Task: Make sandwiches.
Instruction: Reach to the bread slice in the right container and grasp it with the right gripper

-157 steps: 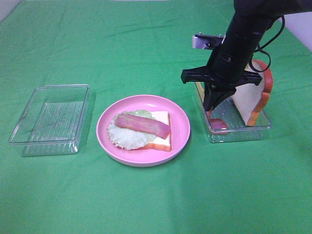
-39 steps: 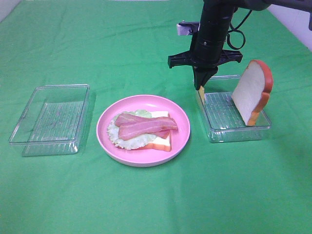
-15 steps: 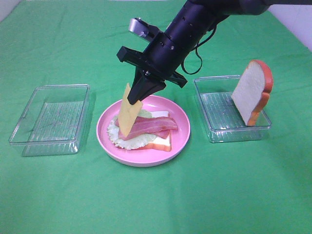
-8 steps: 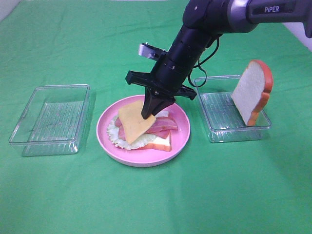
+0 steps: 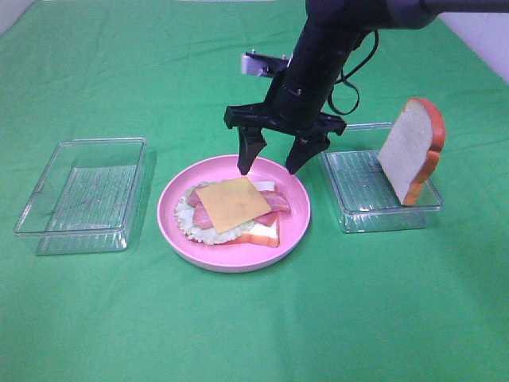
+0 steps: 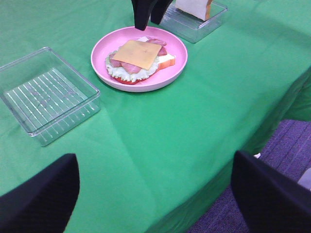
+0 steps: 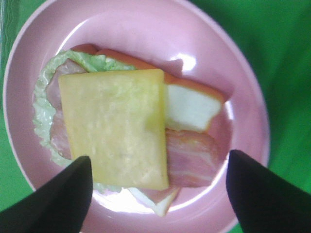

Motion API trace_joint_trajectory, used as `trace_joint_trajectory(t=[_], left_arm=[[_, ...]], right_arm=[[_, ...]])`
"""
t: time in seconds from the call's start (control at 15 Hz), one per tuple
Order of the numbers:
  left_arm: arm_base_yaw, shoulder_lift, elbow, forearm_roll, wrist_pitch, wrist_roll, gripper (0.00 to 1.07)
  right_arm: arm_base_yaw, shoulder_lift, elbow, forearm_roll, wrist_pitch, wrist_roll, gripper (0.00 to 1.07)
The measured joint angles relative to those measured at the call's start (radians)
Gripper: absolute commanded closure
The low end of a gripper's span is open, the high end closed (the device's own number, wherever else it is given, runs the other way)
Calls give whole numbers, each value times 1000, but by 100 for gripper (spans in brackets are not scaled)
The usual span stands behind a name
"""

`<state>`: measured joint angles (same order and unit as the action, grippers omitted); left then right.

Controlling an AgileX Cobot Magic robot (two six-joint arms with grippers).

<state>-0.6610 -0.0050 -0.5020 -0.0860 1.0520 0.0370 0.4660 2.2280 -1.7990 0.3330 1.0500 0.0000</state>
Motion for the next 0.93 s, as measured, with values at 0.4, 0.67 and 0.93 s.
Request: trace_joint_trajectory(t=[0.4, 0.67, 0.93], left_arm=[[0, 0, 0, 0, 0, 0, 26], [0, 0, 0, 0, 0, 0, 26], [0, 0, 0, 0, 0, 0, 26]], right_arm=[[-38, -199, 0, -333, 49, 136, 34], [-154, -262, 0, -401, 134, 164, 28], [-250, -227, 0, -413, 163, 175, 25]])
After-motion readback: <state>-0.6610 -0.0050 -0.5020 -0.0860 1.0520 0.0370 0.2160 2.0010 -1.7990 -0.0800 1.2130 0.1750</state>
